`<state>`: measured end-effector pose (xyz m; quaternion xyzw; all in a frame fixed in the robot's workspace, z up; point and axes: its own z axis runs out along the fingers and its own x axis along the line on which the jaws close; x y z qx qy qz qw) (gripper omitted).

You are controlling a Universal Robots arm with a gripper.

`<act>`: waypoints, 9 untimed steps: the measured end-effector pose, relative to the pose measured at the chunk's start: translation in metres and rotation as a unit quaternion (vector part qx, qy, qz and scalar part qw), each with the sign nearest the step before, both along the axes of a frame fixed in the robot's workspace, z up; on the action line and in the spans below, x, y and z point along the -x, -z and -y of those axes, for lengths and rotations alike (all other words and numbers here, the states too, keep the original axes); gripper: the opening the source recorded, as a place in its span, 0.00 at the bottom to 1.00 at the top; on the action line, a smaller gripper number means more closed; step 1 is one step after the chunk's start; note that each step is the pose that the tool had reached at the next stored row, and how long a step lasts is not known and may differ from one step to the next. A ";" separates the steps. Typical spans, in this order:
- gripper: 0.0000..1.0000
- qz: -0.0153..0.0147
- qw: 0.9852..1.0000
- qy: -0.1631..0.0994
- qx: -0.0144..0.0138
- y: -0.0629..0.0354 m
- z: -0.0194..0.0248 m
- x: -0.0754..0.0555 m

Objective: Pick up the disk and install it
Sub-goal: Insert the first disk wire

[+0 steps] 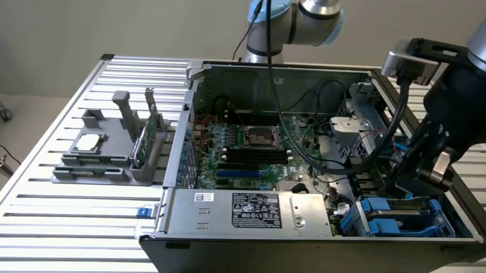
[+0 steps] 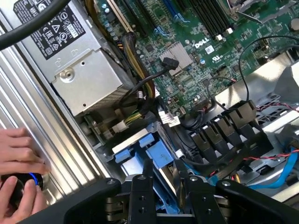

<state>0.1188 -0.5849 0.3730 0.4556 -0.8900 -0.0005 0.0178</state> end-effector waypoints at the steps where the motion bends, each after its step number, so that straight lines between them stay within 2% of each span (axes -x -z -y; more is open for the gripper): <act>1: 0.32 0.000 1.000 0.009 0.000 0.0000 0.0000 0.000; 5: 0.32 0.000 0.999 0.045 0.000 0.0000 0.0000 0.000; 9: 0.32 0.000 0.997 0.082 0.000 0.0000 0.0000 0.000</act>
